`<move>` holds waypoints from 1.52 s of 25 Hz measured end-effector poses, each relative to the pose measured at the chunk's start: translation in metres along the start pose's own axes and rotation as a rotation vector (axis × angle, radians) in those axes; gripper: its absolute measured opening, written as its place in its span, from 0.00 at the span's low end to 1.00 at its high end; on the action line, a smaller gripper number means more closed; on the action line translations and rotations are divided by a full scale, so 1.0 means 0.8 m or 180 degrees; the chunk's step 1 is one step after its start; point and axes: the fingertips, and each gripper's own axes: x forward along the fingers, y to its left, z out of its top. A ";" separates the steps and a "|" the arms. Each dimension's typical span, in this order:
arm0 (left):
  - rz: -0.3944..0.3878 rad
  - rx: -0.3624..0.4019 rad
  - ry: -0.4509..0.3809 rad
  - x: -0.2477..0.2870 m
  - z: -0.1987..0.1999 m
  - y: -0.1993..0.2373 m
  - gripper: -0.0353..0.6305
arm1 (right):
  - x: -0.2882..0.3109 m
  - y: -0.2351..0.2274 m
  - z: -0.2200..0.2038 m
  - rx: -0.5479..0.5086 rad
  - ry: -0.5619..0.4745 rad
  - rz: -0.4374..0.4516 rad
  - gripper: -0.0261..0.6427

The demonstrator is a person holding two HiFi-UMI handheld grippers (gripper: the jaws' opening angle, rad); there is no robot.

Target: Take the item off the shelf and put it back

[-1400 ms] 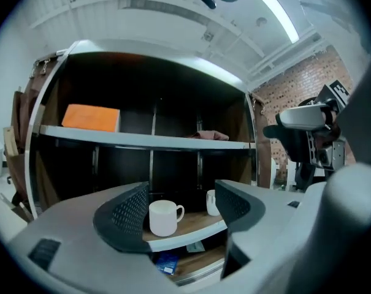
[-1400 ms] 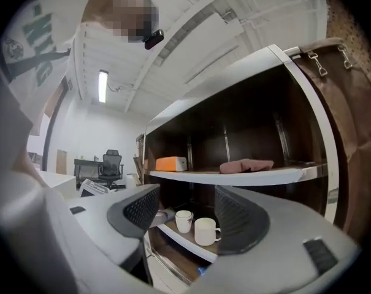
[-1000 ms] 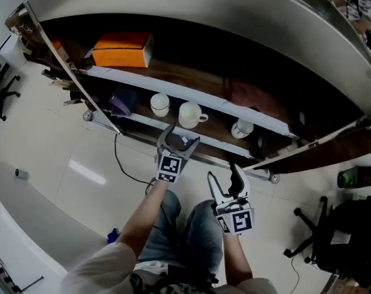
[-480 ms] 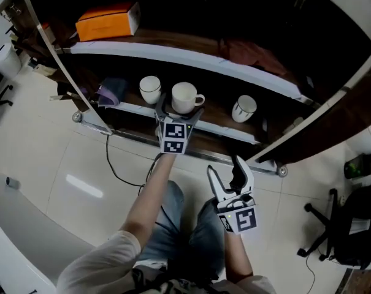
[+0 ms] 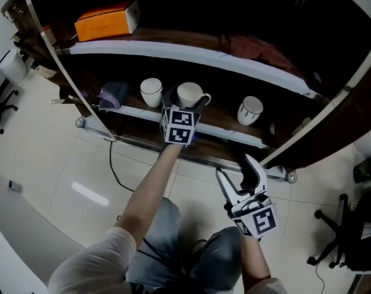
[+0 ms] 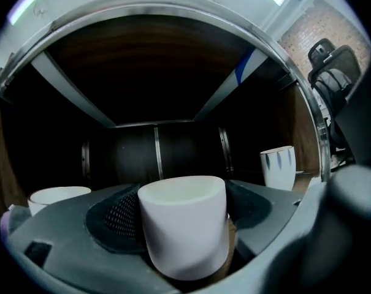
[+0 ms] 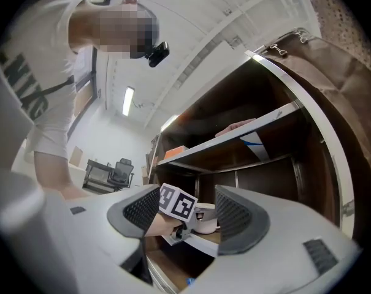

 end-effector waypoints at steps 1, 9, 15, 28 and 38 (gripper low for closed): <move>-0.0035 0.0049 -0.0042 0.000 0.006 -0.002 0.67 | 0.001 -0.011 -0.002 0.0023 -0.0025 -0.0011 0.46; -0.0316 0.0260 -0.0629 -0.059 0.081 -0.029 0.66 | -0.009 -0.042 -0.017 0.0078 -0.0092 -0.0014 0.46; -0.0561 -0.0050 -0.0651 -0.151 0.065 -0.004 0.66 | 0.015 -0.032 -0.030 0.0206 -0.0079 0.0032 0.46; -0.0328 -0.0088 -0.0728 -0.246 0.087 -0.042 0.66 | -0.052 -0.001 -0.024 0.0482 0.0017 0.0075 0.46; -0.0044 -0.0332 -0.0517 -0.386 0.285 -0.034 0.66 | -0.016 0.017 0.215 0.0457 0.0346 -0.0170 0.46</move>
